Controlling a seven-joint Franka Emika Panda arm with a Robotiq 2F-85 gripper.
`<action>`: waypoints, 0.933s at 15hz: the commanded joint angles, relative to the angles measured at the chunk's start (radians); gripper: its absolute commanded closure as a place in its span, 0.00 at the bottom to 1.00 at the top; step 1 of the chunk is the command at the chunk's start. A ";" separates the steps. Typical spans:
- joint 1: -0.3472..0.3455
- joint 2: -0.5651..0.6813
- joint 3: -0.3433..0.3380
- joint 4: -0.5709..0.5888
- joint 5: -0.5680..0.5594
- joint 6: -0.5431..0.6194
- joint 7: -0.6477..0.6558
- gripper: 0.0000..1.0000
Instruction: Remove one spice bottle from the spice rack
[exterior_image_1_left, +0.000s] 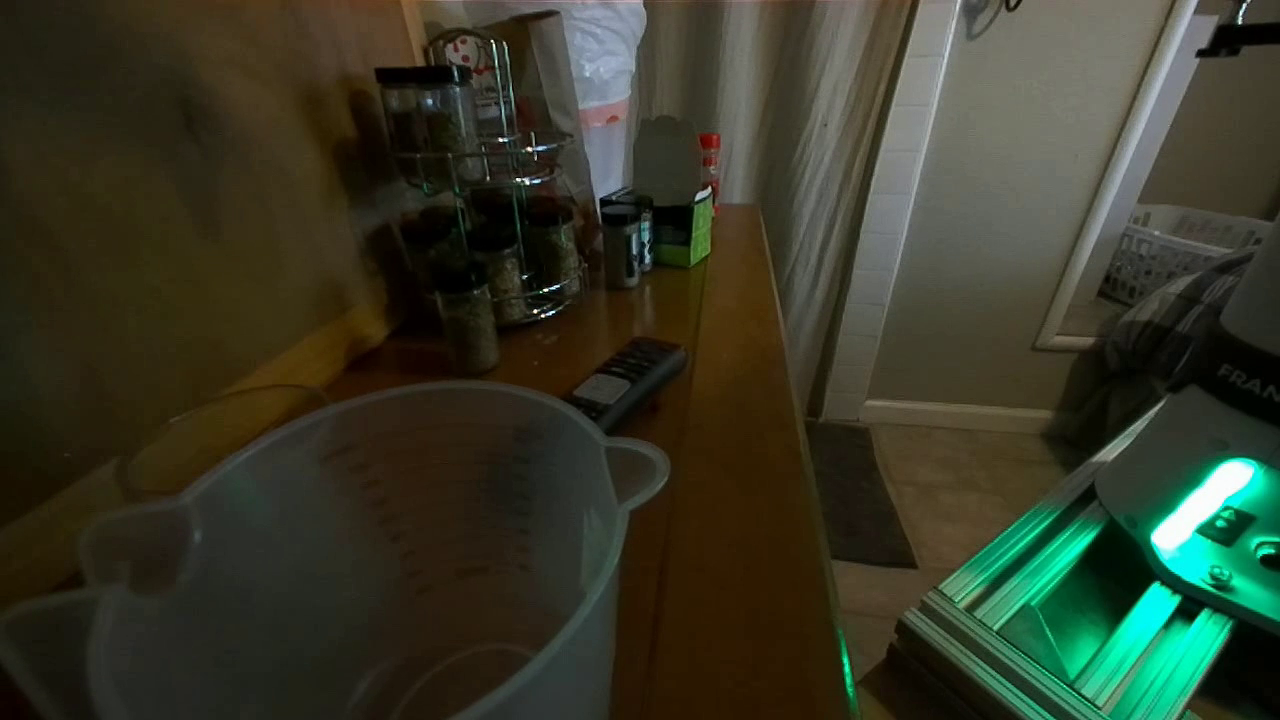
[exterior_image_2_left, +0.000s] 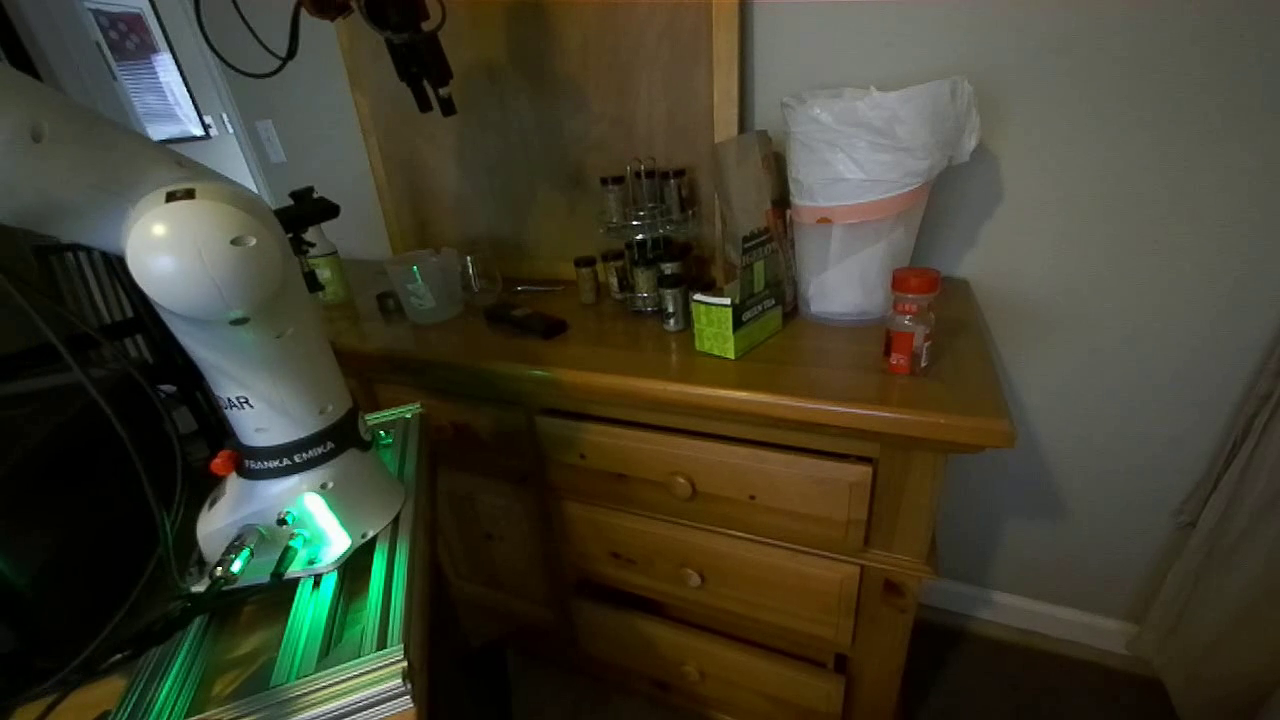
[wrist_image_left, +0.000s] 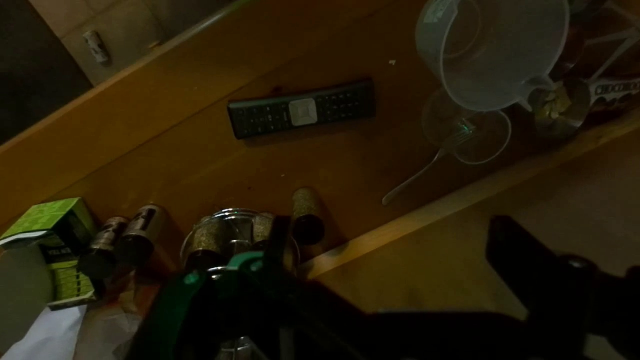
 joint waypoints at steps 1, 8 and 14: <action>-0.068 0.228 0.110 0.147 -0.062 0.090 0.111 0.00; -0.209 0.568 0.258 0.375 -0.449 0.160 0.236 0.00; -0.134 0.645 0.167 0.390 -0.477 0.160 0.220 0.00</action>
